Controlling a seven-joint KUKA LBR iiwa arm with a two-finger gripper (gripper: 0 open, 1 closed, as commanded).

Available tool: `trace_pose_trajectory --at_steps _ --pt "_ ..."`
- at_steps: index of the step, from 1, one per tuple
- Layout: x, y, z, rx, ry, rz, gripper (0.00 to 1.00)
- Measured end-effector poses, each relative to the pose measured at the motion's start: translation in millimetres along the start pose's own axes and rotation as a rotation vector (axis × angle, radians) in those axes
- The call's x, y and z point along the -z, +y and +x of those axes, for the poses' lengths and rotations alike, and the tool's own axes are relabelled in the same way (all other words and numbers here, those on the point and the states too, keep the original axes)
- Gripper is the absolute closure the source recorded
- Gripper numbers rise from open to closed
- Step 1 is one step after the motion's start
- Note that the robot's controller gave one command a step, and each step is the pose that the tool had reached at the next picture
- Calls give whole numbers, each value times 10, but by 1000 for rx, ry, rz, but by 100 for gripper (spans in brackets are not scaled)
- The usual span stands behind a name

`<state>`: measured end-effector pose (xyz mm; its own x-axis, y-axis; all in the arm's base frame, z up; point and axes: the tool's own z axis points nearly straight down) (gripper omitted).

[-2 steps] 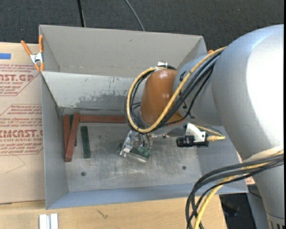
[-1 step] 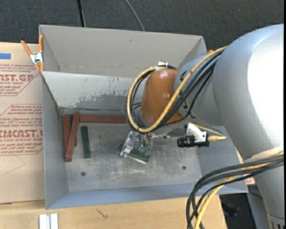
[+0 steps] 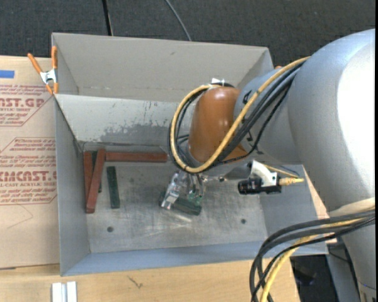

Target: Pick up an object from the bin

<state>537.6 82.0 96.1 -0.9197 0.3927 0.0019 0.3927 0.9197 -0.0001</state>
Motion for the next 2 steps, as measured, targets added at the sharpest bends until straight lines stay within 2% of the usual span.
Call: trace_pose_trajectory --at_steps 2 --pt "426 6 -8 0 1 1 100"
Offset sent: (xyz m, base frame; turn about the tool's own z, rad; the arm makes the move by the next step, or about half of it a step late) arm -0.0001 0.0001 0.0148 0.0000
